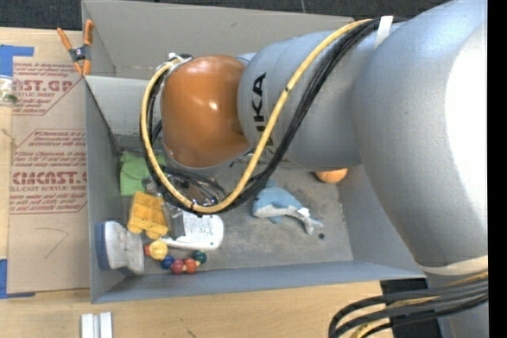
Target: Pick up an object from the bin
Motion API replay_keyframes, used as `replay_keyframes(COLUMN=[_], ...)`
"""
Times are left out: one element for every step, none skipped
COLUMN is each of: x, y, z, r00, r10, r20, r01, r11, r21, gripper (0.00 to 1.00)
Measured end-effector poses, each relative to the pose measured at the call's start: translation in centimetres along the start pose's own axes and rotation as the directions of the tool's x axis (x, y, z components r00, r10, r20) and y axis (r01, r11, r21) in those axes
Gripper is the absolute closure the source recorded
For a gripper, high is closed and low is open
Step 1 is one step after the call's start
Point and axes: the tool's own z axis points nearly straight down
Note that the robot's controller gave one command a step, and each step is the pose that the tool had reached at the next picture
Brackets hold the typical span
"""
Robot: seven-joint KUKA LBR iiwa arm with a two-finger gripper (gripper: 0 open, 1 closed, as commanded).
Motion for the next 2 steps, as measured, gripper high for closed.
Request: replay_keyframes(x=[-0.4, -0.2], y=[0.6, 0.9], z=[0.8, 5.1], r00=[0.997, 0.999], r10=[0.064, 0.036], r20=[0.041, 0.019], r01=[-0.064, -0.036], r11=[0.998, 0.999], r21=[-0.004, -0.001], gripper=[1.0, 1.0])
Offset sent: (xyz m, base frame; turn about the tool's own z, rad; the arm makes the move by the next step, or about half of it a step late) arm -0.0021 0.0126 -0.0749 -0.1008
